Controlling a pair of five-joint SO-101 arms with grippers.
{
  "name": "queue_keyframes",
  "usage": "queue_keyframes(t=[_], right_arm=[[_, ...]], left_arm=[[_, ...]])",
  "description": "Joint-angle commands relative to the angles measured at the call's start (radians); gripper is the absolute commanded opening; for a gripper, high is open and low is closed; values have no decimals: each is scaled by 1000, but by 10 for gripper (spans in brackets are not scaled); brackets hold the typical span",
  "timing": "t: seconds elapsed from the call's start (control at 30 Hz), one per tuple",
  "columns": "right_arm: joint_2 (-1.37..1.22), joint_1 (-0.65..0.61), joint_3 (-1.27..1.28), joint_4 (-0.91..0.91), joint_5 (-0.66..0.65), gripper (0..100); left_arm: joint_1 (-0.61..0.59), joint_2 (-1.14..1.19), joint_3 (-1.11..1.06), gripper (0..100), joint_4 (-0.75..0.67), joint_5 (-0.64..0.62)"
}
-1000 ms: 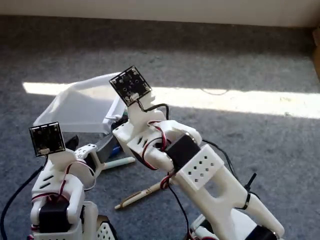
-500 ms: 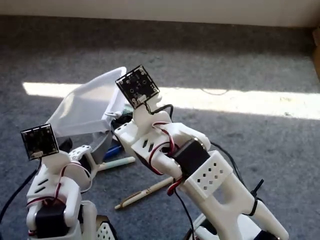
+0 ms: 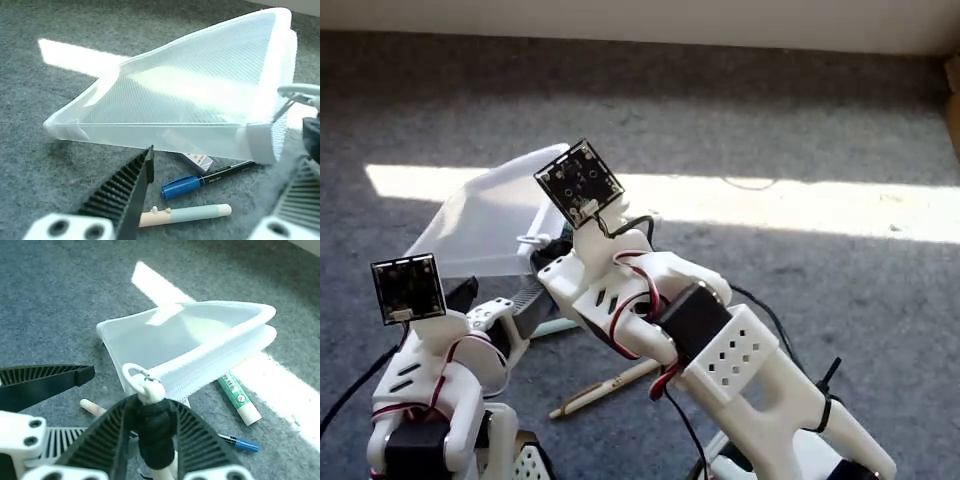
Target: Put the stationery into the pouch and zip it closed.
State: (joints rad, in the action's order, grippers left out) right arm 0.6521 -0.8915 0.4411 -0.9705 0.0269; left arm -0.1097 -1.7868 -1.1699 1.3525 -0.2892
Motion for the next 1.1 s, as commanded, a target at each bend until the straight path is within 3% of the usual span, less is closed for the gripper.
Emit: queue_keyframes(t=[0.0, 0.8, 1.07], right_arm=[[5, -5, -25, -1, 0, 5], [16, -7, 19, -24, 0, 5], [16, 1, 21, -27, 0, 5]], left_arm=[[-38, -1, 48, 383, 5, -2], [-176, -1, -44, 377, -29, 32], [-186, -1, -41, 214, -32, 103]])
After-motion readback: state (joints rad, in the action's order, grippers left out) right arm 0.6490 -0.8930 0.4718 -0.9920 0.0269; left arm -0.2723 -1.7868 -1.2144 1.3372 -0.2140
